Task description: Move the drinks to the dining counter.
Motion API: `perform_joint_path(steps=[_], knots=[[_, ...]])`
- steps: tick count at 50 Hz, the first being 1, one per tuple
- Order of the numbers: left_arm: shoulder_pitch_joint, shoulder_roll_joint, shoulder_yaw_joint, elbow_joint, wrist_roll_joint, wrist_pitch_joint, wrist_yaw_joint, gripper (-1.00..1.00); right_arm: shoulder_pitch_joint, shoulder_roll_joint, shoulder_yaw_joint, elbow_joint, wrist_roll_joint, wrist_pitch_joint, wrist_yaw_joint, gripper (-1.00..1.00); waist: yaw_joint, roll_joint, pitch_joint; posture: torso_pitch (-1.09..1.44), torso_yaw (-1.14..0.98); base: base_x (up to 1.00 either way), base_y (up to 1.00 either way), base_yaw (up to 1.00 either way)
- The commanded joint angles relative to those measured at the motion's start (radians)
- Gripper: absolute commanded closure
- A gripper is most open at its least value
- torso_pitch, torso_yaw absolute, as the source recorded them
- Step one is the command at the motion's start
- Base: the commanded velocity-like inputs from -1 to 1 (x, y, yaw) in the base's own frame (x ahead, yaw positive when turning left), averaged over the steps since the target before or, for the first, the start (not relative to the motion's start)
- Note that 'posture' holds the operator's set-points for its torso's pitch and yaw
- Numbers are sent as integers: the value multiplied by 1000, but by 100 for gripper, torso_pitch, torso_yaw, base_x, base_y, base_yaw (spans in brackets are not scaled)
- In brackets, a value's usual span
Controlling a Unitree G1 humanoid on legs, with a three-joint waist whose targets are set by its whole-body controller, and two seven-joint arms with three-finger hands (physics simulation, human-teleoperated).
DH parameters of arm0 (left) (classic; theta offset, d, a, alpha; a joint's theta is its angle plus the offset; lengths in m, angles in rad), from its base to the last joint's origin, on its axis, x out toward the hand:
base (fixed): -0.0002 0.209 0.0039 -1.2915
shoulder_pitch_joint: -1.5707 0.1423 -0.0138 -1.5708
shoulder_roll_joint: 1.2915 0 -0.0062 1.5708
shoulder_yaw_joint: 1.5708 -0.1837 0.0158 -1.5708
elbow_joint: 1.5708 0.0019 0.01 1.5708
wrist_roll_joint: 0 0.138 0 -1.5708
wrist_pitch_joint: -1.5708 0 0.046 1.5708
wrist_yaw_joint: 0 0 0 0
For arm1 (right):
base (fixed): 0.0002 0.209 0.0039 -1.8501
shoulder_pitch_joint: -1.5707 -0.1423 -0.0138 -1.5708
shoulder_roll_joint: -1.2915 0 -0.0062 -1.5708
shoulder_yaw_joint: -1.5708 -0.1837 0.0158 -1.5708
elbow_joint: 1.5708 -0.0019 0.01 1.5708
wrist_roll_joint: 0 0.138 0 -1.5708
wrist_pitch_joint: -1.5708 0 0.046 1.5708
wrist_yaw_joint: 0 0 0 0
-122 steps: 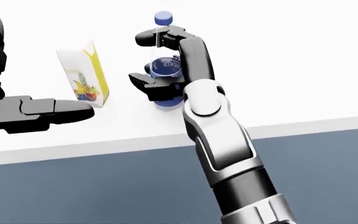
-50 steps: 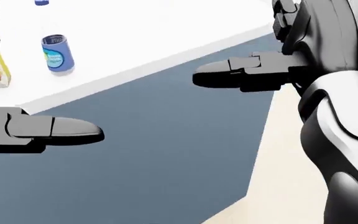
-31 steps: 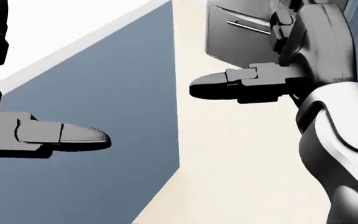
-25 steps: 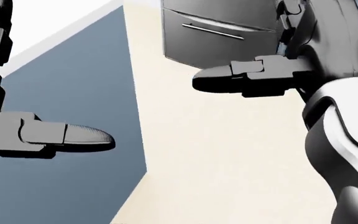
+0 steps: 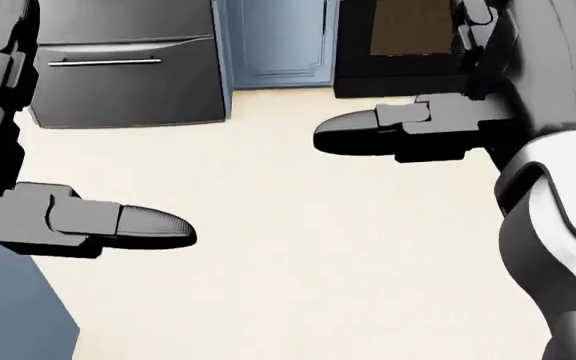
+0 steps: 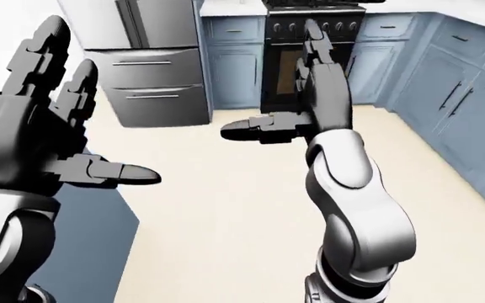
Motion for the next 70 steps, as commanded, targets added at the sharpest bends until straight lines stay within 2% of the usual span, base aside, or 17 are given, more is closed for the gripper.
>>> perform_joint_path(steps=[1, 5, 10, 18, 21, 23, 34, 36, 42, 46, 48, 50, 55, 59, 61, 65, 70], knots=[[-8, 3, 9, -24, 17, -37, -5, -100, -33, -14, 0, -11, -31, -39, -9, -100, 12, -4, -9, 0, 0, 0, 0, 0], [-23, -7, 7, -24, 35, -22, -18, -100, -37, -24, 12, -7, -56, -28, 16, -100, 34, -105, -14, 0, 0, 0, 0, 0], [-13, -14, 3, -24, 50, -31, -27, -100, -29, -21, 7, -30, -86, -21, 53, -100, 24, -9, 66, 0, 0, 67, -37, 0], [-9, -16, 2, -24, 63, -35, -39, -100, -24, -5, 18, -37, -118, -20, 76, -100, 65, -34, -6, 0, 0, 93, -46, 0], [-13, -15, 3, -24, 62, -31, -38, -100, -24, -2, 20, -37, -128, -20, 85, -100, 84, -79, -16, 0, 0, 94, -46, 0], [-24, -13, 4, -24, 57, -21, -35, -100, -33, 7, 13, -34, -125, -14, 85, -100, 73, -174, -34, 0, 0, 93, -46, 0], [-44, -24, -3, -24, 84, 1, -55, -100, -58, 11, 11, -43, -108, 14, 80, -100, 42, -17, -26, 0, 0, 93, -53, 0], [-47, -22, -1, -24, 84, 2, -56, -100, -57, 10, 17, -42, -110, 11, 80, -100, 33, -26, 38, 0, 0, 93, -51, 0], [-33, -14, 2, -24, 66, -13, -45, -100, -63, 17, 18, -53, -104, 23, 77, -100, 59, 8, -16, 0, 0, 94, -50, 0], [-44, -6, 6, -24, 33, -3, -20, -100, -62, 21, 20, -52, -102, 22, 76, -100, 60, -35, -33, 0, 0, 89, -47, 0], [-43, 0, 7, -24, 19, -4, -8, -100, -62, 21, 20, -52, -101, 22, 75, -100, 39, -153, -71, 0, 0, 80, -42, 0], [-41, 1, 7, -24, 15, -6, -5, -100, -63, 20, 19, -45, -100, 17, 77, -100, 28, -112, 22, 0, 0, 80, -42, 0], [-45, 7, 14, -24, 4, -4, 0, -100, -71, 29, 16, -53, -81, 20, 71, -100, 21, -119, -3, 0, 0, 20, -8, 4], [-45, 8, 14, -24, 1, -5, 4, -100, -71, 29, 15, -55, -70, 25, 65, -100, 77, -59, 19, 0, 0, 0, 0, 82], [-46, 7, 14, -24, 3, -3, 2, -100, -72, 28, 12, -53, -66, 23, 62, -100, 110, 91, 10, 0, 0, 0, 0, 100], [-52, 11, 19, -24, -4, 1, 5, -100, -85, 16, 12, -46, -70, 33, 50, -100, 70, -6, -3, 0, 0, 0, 17, 50], [-57, 22, 19, -24, -26, 1, 21, -100, -93, 37, -11, -55, -43, 36, 56, -100, 62, -21, 14, 0, 0, 0, 0, 0]])
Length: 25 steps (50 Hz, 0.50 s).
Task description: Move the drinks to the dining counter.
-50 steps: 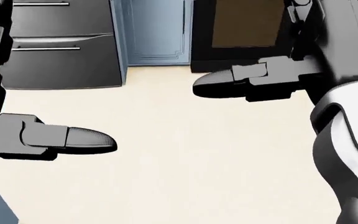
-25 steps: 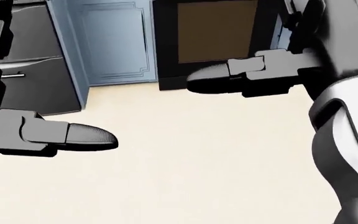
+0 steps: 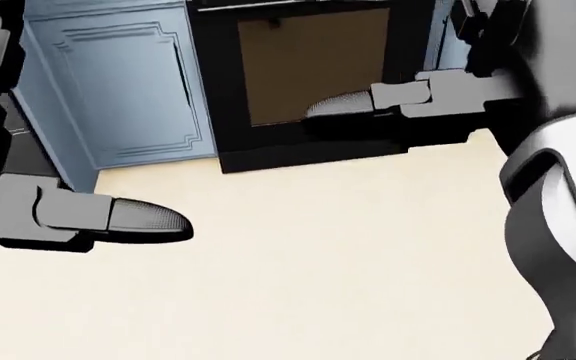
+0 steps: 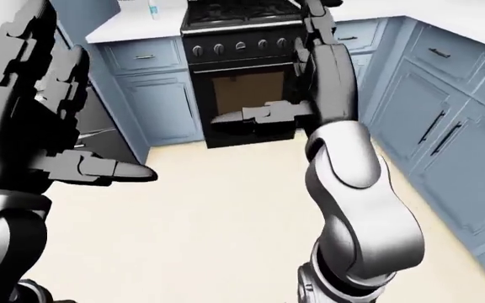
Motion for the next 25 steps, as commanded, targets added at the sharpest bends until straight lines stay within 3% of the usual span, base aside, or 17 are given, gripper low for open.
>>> perform_joint_path(steps=[1, 2, 4, 5, 6, 10, 13, 16, 17, 18, 19, 20, 21, 22, 25], knots=[[-17, 5, 7, -2, -9, -10, 11, -100, -20, -3, -5, 2, 20, -13, -5, -100, -5, -22, -24, 0, 0, 0, 0, 0], [-20, 7, 9, -2, -14, -8, 13, -100, -19, -4, -5, 3, 26, -17, -9, -100, -22, -66, -37, 0, 0, 0, 0, 0], [-25, 13, 14, -2, -28, -3, 23, -100, -16, -16, 4, 0, 27, -18, -17, -100, -31, -46, -23, 0, 0, 0, 0, 0], [-23, 17, 13, -2, -34, -7, 28, -100, -11, -21, 10, 0, 23, -21, -20, -100, -32, -50, -57, 0, 0, 0, 0, 30], [-22, 20, 14, -2, -40, -8, 32, -100, -13, -23, 11, -3, 22, -17, -20, -100, -33, -51, -64, 0, 0, 0, 0, 55], [-24, 30, 15, -2, -63, -8, 50, -100, -14, -24, 11, -12, 20, -10, -18, -100, -35, -49, -55, 0, 0, 0, 0, 100], [-24, 39, 17, -2, -84, -9, 66, -100, -10, -22, 8, -15, 22, -11, -16, -100, -34, -33, -42, 0, 0, 0, 0, 100], [-29, 44, 19, -2, -100, -6, 77, -100, -11, -24, 7, -20, 23, -5, -15, -100, -31, 1, -41, 0, 0, 0, 0, 100], [-26, 45, 15, -2, -97, -8, 76, -100, -9, -25, 9, -20, 26, -5, -11, -100, -30, 20, -45, 0, 0, 0, 0, 100], [-23, 42, 10, -2, -88, -10, 71, -100, -6, -23, 8, -23, 30, -2, -7, -100, -32, 50, -75, 0, 0, 0, 0, 97], [-17, 35, 4, -2, -68, -10, 59, -100, 3, -24, 11, -21, 28, -10, -5, -100, -28, 29, -31, 0, 0, 0, 0, 70], [-17, 23, 2, -2, -46, -5, 42, -100, 8, -29, 17, -21, 24, -12, -2, -100, -56, 40, -3, 0, 0, 0, 0, 0], [-22, 14, 0, -2, -29, 1, 28, -100, 9, -31, 18, -21, 20, -12, 0, -100, -35, 30, -12, 0, 0, 0, 0, 0], [-25, 6, -5, -2, -11, 4, 16, -100, 13, -45, 29, -22, 3, -18, 1, -100, -41, 20, -18, 0, 0, 0, 0, 0], [-39, -10, -15, -2, 25, 16, -9, -100, 15, -40, 31, -22, -9, -15, 18, -100, -47, 2, 3, 0, 0, 0, 0, 0]])
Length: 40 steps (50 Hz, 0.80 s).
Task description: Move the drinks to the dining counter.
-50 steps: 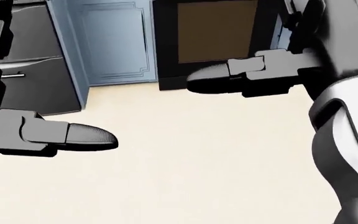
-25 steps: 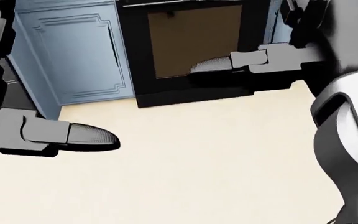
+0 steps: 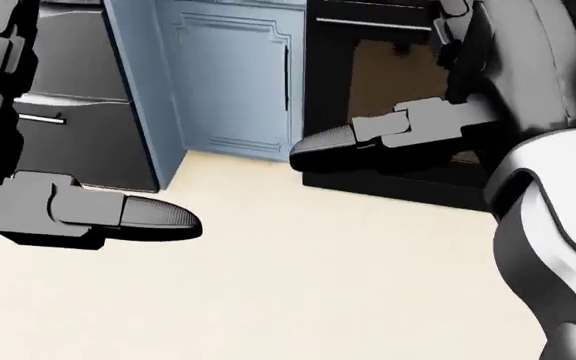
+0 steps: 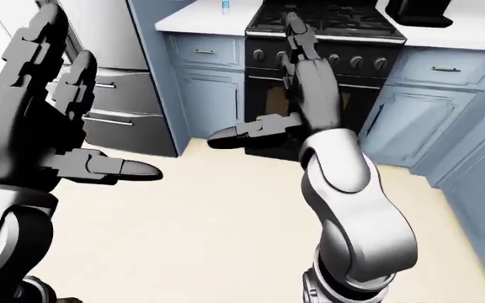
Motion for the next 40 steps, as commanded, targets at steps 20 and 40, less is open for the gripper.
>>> perform_joint_path(steps=[20, 40], knots=[[-61, -55, -16, -16, 134, 18, -107, -100, -45, 2, -43, -39, -42, -13, 18, -100, -32, 71, -48, 0, 0, 55, 0, 0], [-75, -62, -9, -16, 169, 28, -141, -100, -78, -14, -67, -70, -7, 19, -12, -100, -21, -46, -39, 0, 0, 72, 0, 0]])
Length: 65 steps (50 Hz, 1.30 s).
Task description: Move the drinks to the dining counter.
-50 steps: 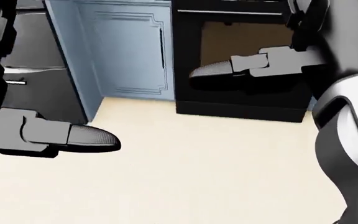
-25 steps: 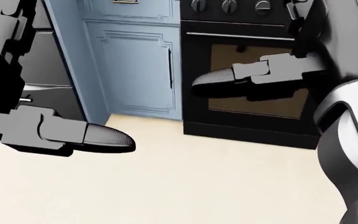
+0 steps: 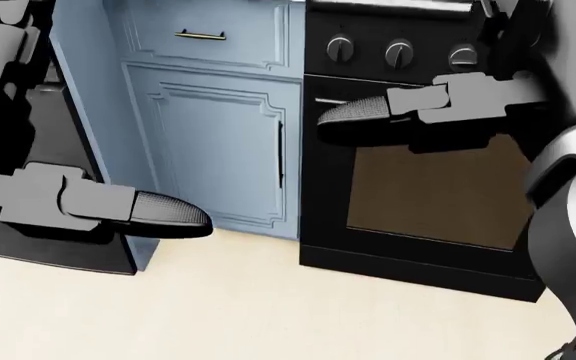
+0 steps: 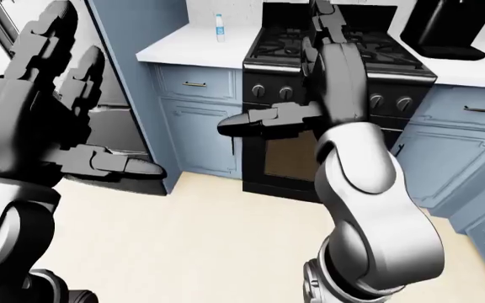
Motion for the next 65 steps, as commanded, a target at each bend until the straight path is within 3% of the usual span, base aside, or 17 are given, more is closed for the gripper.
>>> perform_joint_path(steps=[1, 6, 8, 9, 10, 19, 22, 23, 24, 31, 35, 45, 49, 50, 58, 61, 65], knots=[[-25, 7, 10, -13, 8, -32, 8, -100, -29, -5, -5, -20, 8, -35, -5, -100, -2, -2, -5, 0, 0, 72, 0, 0], [-38, 13, 14, -13, -10, -22, 21, -100, -32, -10, -7, -24, 22, -30, -17, -100, -11, 42, -27, 0, 0, 72, 0, 0], [-34, 18, 14, -13, -22, -27, 31, -100, -32, -12, -9, -28, 26, -27, -20, -100, 2, 117, -65, 0, 0, 72, 0, 0], [-29, 20, 14, -13, -27, -32, 36, -100, -32, -12, -11, -29, 29, -26, -21, -100, 1, 76, -3, 0, 0, 70, 0, 0], [-30, 22, 15, -13, -34, -31, 42, -100, -35, -13, -12, -31, 31, -23, -23, -100, 0, 90, 19, 0, 0, 71, 0, 0], [-42, 41, 28, -13, -91, -23, 80, -100, -43, -18, -17, -39, 48, -12, -39, -100, 36, 61, -31, 0, 0, 65, 0, 0], [-41, 42, 29, -13, -90, -24, 79, -100, -47, -20, -18, -36, 53, -12, -44, -100, 25, -39, -43, 0, 0, 48, 0, 0], [-47, 44, 30, -13, -92, -20, 79, -100, -50, -20, -20, -36, 56, -9, -45, -100, 26, 8, -18, 0, 0, 47, 0, 0], [-50, 44, 32, -13, -95, -17, 80, -100, -53, -20, -21, -38, 58, -6, -47, -100, 28, -16, 9, 0, 0, 45, 0, 0], [-64, 52, 39, -13, -120, -6, 98, -100, -70, -26, -29, -38, 75, 9, -61, -100, 4, 9, -12, 0, 0, 40, 0, 0], [-69, 56, 44, -13, -131, -3, 104, -100, -72, -28, -31, -37, 83, 8, -67, -100, 11, 97, -37, 0, 0, 38, 0, 0], [-54, 86, 64, -14, -204, -24, 150, -100, -84, -22, -37, -46, 104, 26, -91, -100, 17, 67, 2, 0, 0, 23, 0, 0], [-62, 98, 68, -14, -246, -20, 183, -100, -89, -26, -36, -48, 111, 32, -98, -100, 22, -26, -19, 0, 0, 0, 0, 0], [-63, 102, 69, -14, -256, -19, 191, -100, -89, -27, -37, -48, 113, 33, -99, -100, 27, 4, 1, 0, 0, 0, 0, 0], [-59, 108, 56, -14, -266, -28, 210, -100, -83, -36, -41, -38, 121, 22, -104, -100, 20, -3, 27, 0, 0, 0, 0, 0], [-60, 105, 56, -14, -258, -26, 202, -100, -76, -37, -42, -34, 125, 10, -106, -100, 9, 67, 5, 0, 0, 3, 0, 0], [-66, 105, 56, -14, -259, -19, 204, -100, -82, -40, -44, -35, 132, 16, -111, -100, 19, 26, -10, 0, 0, 3, 0, 0]])
